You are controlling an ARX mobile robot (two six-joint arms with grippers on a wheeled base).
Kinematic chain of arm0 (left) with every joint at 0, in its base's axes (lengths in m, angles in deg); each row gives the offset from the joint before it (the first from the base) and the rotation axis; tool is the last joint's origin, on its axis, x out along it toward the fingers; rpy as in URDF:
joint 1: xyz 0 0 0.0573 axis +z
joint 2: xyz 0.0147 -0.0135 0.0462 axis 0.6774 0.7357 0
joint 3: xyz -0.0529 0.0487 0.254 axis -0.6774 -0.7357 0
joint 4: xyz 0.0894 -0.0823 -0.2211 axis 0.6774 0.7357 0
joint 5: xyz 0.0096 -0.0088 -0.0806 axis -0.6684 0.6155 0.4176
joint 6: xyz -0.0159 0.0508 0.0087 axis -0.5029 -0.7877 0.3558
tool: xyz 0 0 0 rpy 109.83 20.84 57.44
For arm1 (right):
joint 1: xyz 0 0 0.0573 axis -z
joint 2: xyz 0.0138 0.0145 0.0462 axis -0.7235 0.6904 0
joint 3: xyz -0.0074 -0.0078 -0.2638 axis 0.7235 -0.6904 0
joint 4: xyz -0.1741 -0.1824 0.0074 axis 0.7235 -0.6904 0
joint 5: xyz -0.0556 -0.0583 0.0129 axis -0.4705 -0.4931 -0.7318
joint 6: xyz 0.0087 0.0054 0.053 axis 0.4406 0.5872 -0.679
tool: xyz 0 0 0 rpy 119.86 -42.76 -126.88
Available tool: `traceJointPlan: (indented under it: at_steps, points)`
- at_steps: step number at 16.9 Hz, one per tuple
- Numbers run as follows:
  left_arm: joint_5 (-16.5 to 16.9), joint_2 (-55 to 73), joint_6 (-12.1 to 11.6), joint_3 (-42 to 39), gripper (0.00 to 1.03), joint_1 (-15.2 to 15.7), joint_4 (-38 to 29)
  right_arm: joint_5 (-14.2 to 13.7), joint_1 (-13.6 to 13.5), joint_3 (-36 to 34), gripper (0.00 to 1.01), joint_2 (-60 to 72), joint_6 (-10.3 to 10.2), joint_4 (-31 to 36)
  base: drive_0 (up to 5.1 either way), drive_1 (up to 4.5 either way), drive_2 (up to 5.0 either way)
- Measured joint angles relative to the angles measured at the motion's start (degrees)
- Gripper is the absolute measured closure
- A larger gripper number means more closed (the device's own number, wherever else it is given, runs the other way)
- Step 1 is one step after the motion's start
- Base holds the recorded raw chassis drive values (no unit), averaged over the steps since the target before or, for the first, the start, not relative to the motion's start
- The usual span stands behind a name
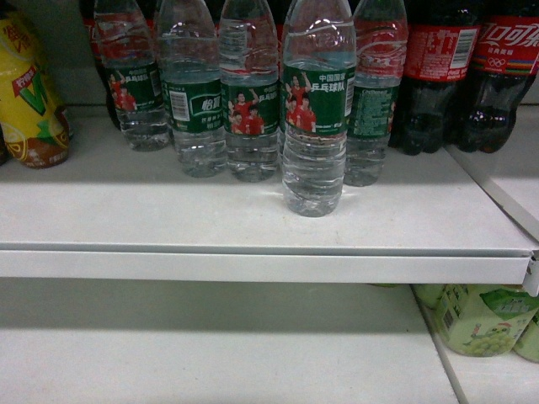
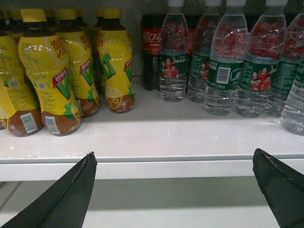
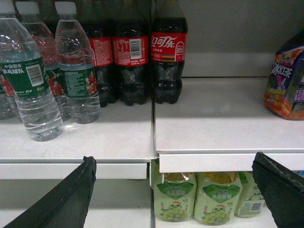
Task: Move water from second to third shelf
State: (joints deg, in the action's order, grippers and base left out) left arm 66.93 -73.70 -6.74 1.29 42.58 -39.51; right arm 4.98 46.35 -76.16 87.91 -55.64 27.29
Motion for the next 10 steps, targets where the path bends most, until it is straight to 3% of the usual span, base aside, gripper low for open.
traceJointPlan:
  at_steps: [10]
  points:
    - [0.0, 0.0, 0.0, 0.0, 0.05, 0.0, 0.0, 0.0, 0.0, 0.0, 0.03, 0.0, 0.0, 0.0, 0.0, 0.0, 0.0]
